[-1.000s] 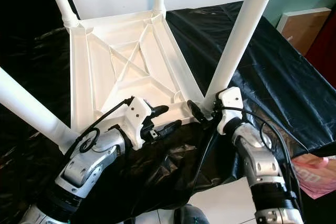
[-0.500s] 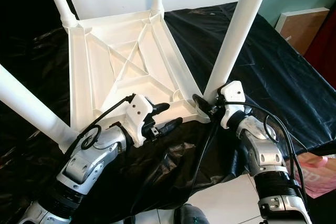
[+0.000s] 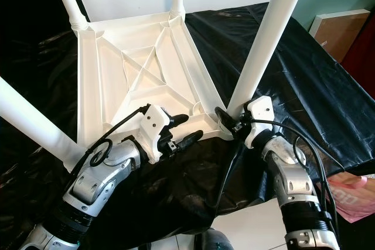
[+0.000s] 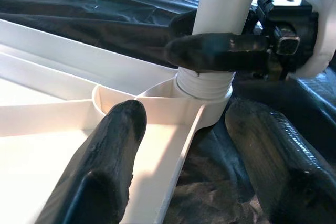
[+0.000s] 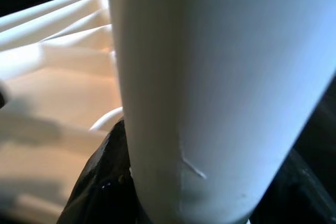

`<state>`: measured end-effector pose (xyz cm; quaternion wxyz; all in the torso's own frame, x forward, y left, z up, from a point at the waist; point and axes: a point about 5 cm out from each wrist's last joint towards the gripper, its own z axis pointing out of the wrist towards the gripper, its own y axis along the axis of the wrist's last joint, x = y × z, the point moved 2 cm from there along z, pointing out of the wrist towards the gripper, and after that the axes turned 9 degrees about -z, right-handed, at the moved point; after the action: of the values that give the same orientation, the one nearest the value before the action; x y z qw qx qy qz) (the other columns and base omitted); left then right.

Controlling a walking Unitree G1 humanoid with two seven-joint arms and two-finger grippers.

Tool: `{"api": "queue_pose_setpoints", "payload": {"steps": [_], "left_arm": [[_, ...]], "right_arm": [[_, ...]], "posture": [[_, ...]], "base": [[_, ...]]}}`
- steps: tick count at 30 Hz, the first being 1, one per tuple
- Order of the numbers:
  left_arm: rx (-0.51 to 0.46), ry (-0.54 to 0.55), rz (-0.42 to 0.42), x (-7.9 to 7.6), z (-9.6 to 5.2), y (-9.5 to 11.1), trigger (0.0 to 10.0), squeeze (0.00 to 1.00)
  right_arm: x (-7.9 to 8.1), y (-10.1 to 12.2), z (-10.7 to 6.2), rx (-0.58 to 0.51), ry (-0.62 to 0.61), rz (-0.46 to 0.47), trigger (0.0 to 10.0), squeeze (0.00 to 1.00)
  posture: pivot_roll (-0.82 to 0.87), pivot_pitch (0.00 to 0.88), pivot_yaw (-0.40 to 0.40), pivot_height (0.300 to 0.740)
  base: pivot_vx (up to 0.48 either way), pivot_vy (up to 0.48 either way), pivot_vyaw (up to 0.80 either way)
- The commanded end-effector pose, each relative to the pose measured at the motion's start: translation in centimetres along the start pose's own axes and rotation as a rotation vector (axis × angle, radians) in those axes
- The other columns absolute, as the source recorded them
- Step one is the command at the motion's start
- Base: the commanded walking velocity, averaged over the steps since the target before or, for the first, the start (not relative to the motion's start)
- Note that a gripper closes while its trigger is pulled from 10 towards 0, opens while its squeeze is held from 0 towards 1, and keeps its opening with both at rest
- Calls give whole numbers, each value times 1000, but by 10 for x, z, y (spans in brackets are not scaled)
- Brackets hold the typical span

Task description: Building children table

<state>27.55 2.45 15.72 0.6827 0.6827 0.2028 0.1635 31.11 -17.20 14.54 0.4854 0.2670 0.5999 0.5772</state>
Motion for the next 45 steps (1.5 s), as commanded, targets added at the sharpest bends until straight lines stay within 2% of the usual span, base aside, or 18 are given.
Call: {"api": "queue_pose_setpoints", "payload": {"steps": [1,2,6,13,15,17,18,19,22,26,35,36,45], "left_arm": [[13,-88,-7,-11,2,-5,10000,0],[13,-88,-7,-11,2,-5,10000,0],[15,-96,-12,-15,3,-7,10000,0],[14,-87,-9,-12,3,-7,10000,0],[15,-83,-4,-11,2,-8,10000,0],[15,-83,-4,-11,2,-8,10000,0],[16,-82,-1,-11,2,-8,10000,0],[21,-73,5,-8,0,-9,10000,0],[22,-65,6,-6,-1,-9,10000,0],[20,-66,4,-6,-1,-9,10000,0],[17,-75,13,-7,1,-9,10000,0],[12,-70,16,-7,1,-8,10000,0],[-1,-31,55,-3,-1,-6,10000,0]], "right_arm": [[-1,-13,-8,79,-111,32,10000,0],[-1,-13,-8,79,-111,32,10000,0],[2,-17,-13,128,-372,88,10000,0],[6,-26,-18,199,-525,82,10000,0],[10,-31,-21,246,-609,98,10000,0],[10,-31,-21,246,-609,98,10000,0],[14,-32,-22,263,-639,105,10000,0],[24,-32,-19,285,-663,121,10000,0],[29,-29,-17,278,-658,128,10000,0],[30,-25,-17,260,-658,128,10000,0],[19,-18,-19,233,-680,70,10000,0],[18,-17,-19,224,-674,67,10000,1000],[17,-5,-21,99,-483,107,10000,1000]], "posture": [[-30,151,-46,740],[-30,151,-46,740],[-33,144,-55,740],[-23,128,-61,740],[-18,122,-62,740],[-18,122,-62,740],[-16,121,-64,740],[-17,126,-61,740],[-18,126,-55,740],[-21,129,-53,740],[-26,131,-48,740],[-22,133,-49,740],[-13,140,-51,740]], "base": [[0,0,0],[0,0,0],[0,0,0],[0,0,0],[0,0,0],[0,0,0],[0,0,0],[0,0,0],[0,0,0],[0,0,0],[0,0,0],[0,0,0],[0,0,0]]}}
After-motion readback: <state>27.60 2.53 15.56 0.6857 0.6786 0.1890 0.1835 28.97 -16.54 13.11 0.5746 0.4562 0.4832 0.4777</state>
